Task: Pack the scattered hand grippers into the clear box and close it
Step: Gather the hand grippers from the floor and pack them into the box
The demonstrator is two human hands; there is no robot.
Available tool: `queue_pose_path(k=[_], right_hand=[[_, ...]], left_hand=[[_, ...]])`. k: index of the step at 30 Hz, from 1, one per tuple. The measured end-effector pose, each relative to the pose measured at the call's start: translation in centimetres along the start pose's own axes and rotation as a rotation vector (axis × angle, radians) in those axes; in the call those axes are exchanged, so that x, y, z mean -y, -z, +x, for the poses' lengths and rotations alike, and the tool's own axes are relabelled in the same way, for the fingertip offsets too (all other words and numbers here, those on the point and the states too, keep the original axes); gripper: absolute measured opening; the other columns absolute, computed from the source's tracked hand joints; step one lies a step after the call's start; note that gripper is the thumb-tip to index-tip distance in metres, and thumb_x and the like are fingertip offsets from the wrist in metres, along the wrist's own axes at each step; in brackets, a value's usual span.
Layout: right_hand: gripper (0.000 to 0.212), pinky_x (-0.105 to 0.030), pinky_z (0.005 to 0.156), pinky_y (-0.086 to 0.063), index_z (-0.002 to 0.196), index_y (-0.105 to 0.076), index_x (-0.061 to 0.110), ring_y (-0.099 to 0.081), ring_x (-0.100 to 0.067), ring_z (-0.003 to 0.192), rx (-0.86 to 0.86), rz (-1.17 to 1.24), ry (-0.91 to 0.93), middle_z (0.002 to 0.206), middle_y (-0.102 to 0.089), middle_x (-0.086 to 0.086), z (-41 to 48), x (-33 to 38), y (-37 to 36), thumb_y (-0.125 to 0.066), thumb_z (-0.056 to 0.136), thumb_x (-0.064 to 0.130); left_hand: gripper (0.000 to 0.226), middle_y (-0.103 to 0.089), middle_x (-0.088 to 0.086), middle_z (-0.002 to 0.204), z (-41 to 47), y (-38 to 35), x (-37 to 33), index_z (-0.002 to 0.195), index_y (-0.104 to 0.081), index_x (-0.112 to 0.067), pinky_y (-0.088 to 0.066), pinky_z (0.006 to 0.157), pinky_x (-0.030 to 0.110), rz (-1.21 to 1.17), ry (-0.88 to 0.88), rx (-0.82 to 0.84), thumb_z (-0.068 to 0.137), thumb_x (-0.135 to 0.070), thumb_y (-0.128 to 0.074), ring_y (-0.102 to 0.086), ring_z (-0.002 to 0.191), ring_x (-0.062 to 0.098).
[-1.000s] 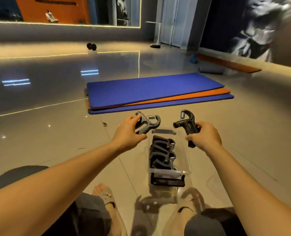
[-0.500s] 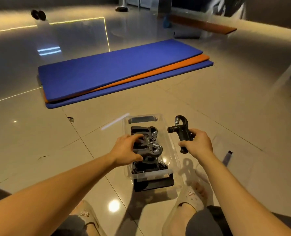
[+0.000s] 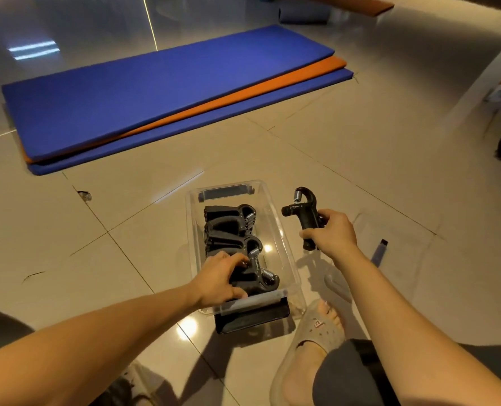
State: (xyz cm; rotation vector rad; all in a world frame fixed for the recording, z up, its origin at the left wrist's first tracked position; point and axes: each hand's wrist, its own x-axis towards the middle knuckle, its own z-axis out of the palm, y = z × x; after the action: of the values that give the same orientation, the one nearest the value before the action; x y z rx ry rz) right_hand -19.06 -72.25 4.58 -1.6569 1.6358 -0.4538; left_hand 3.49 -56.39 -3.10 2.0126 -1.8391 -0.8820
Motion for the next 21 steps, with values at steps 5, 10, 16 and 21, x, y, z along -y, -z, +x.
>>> queue_pose_path(k=[5,10,16,21], right_hand=[[0.076,-0.048,0.082,-0.06,0.14,-0.056,0.014,-0.069,-0.024,0.087,0.016,-0.007,-0.013,0.099,-0.062,0.003,0.8,0.3,-1.0,-0.087,0.071,0.017],[0.069,-0.049,0.08,-0.061,0.133,-0.06,0.015,-0.069,-0.022,0.081,0.027,-0.026,0.002,0.08,-0.055,0.015,1.0,0.8,-1.7,-0.087,0.07,0.017],[0.07,-0.048,0.081,-0.061,0.133,-0.06,0.014,-0.067,-0.017,0.078,0.029,-0.037,0.012,0.08,-0.053,0.017,0.7,0.5,-2.3,-0.087,0.069,0.017],[0.066,-0.047,0.08,-0.061,0.13,-0.062,0.015,-0.066,-0.014,0.076,0.038,-0.044,0.01,0.08,-0.055,0.017,0.3,0.5,-2.1,-0.087,0.069,0.016]], left_hand=[[0.08,-0.059,-0.004,0.134,0.2,0.1,0.7,0.144,-0.044,-0.031,-0.04,0.103,0.023,-0.099,0.037,0.086,0.075,-0.037,-0.084,-0.053,0.124,0.013],[0.085,-0.061,-0.003,0.136,0.1,0.1,0.5,0.147,-0.04,-0.03,-0.044,0.109,0.033,-0.091,0.055,0.074,0.075,-0.028,-0.085,-0.056,0.126,0.016],[0.092,-0.061,-0.002,0.137,0.4,0.8,0.0,0.151,-0.036,-0.029,-0.039,0.114,0.046,-0.053,0.042,0.109,0.075,-0.03,-0.086,-0.052,0.131,0.02],[0.095,-0.061,-0.002,0.137,0.6,1.1,-0.4,0.153,-0.034,-0.027,-0.041,0.113,0.043,-0.062,0.056,0.138,0.074,-0.028,-0.087,-0.053,0.13,0.019]])
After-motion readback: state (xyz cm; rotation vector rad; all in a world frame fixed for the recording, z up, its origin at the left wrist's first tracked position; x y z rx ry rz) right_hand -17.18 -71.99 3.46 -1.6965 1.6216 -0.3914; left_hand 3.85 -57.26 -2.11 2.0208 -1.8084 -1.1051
